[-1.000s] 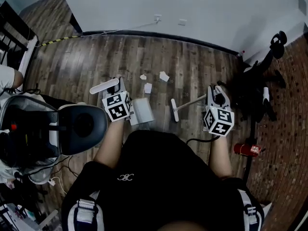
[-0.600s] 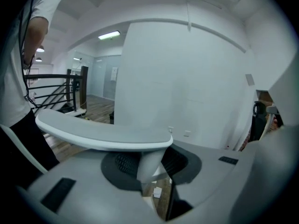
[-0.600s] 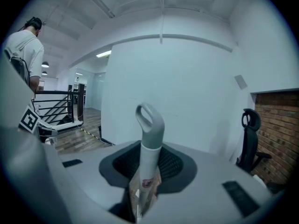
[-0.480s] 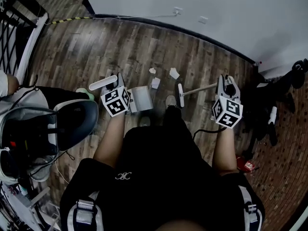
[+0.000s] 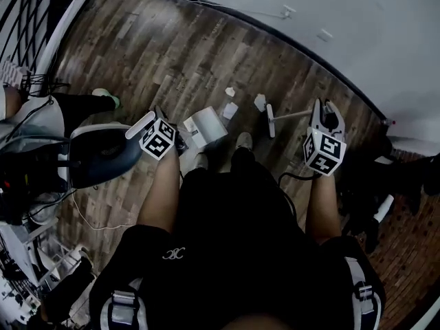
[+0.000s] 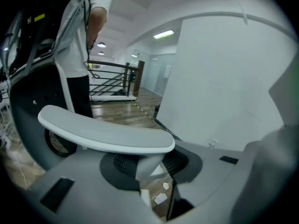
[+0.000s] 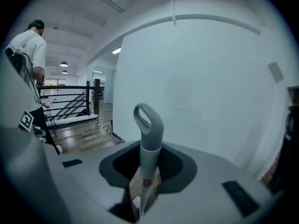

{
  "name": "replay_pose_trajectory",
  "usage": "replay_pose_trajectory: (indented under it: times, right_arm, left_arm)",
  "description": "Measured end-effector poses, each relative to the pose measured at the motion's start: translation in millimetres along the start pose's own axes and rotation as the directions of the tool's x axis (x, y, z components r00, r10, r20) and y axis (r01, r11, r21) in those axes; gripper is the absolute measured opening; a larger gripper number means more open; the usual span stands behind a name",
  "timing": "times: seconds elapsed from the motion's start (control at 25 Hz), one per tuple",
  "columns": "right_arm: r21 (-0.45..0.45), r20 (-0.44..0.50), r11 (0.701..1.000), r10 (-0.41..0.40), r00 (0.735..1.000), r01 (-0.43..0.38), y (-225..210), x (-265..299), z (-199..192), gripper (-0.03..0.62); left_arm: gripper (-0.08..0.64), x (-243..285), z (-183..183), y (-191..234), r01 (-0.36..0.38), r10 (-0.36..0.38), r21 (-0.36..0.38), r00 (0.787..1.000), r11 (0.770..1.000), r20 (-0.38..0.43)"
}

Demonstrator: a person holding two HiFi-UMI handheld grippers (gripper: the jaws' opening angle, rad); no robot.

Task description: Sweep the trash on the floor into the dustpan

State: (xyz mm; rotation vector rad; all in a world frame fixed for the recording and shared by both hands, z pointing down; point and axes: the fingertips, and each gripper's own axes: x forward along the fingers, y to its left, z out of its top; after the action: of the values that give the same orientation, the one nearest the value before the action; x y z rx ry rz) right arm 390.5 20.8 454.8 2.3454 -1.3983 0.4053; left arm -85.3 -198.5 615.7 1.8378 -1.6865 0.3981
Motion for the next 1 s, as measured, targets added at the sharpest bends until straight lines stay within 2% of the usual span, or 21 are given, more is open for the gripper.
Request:
replay_pose_trajectory:
  times: [0.08,0.16,0.28,0.4,0.64,0.84,1.0]
  right_arm:
    - [-0.017,0.014,1.0,0.019,1.0,-0.018,-7,21,4,0.097]
    - [-0.032,0.019,0.999,0.038,0.999,-0.038,-12,43,5,0.097]
    - [-0.048,-0.007,0.995,0.084,0.996,-0.085,-6,73,-4,0.097]
    - [-0.085,-0.072,0.98,0.175,0.982,-0.181,29,94,-21,0.095]
    - [-0.127,-0.136,0.891,0.42,0.897,-0.436,133,99,-24,0.095]
    - [-0.132,-0.166,0.824,0.529,0.832,-0.551,198,89,-17,0.097]
    - [-0.085,-0.176,0.787,0.591,0.787,-0.61,232,87,-8,0.101]
  left_arm:
    - [0.109,0,-13,3,-0.04,0.04,-0.017,0.999,0.999,0.003]
    - [0.109,-2,-19,-4,-0.055,0.055,0.003,0.998,0.998,0.022]
    - [0.109,-2,-29,-23,-0.03,0.029,0.044,0.999,0.999,0.031]
    - [0.109,-7,-44,-43,0.012,-0.013,0.064,1.0,0.998,0.021]
    - [0.118,-16,-58,-48,0.041,-0.043,0.041,0.999,0.998,0.027]
    - [0.127,-21,-63,-46,0.063,-0.063,0.021,0.998,0.998,0.027]
    - [0.129,-21,-66,-42,0.065,-0.065,0.011,0.998,0.998,0.028]
